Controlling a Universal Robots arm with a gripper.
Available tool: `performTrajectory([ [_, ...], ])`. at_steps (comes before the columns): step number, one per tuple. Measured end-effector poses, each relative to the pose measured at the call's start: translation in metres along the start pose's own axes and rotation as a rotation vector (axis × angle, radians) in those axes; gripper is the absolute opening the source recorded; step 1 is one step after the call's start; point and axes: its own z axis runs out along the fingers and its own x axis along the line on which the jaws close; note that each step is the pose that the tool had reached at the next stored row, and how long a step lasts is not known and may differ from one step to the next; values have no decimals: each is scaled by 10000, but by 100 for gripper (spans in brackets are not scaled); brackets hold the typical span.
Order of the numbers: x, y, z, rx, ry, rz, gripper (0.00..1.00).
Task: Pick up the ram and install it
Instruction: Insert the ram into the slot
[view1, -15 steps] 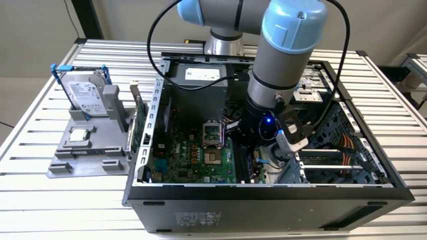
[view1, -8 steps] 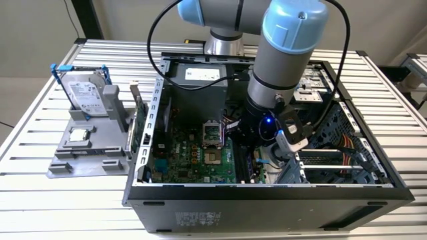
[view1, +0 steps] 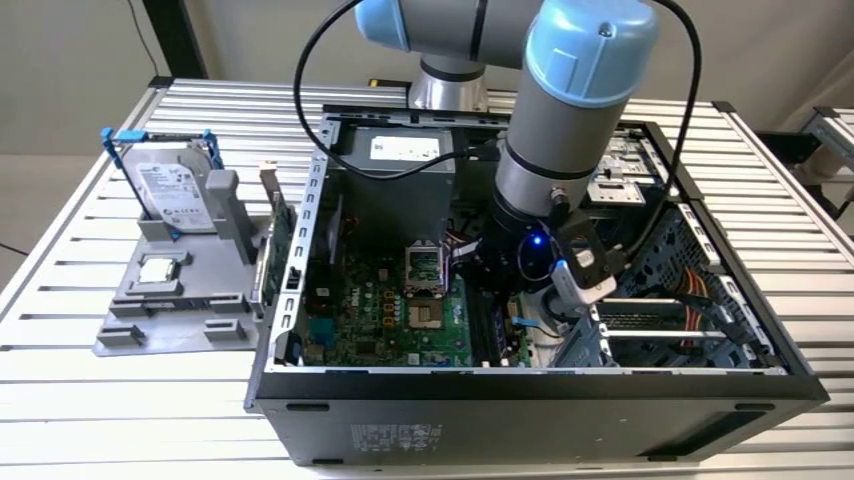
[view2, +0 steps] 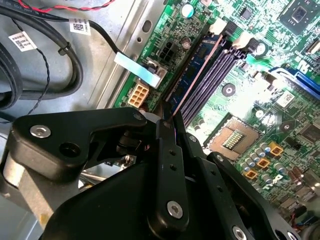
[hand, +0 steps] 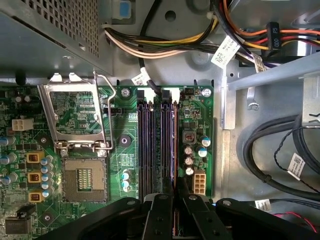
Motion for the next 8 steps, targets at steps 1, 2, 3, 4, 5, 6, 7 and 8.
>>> performTrajectory([
  [1,-1,0,0,-1,0,20,0],
  [2,-1,0,0,-1,0,54,0],
  [3,-1,0,0,-1,1,93,0],
  [4,-2,0,0,-1,2,138,0],
  [5,-2,0,0,-2,3,179,0],
  [6,-3,0,0,-2,4,214,0],
  [7,-5,0,0,-2,5,252,0],
  [8,-6,0,0,-2,6,296,0],
])
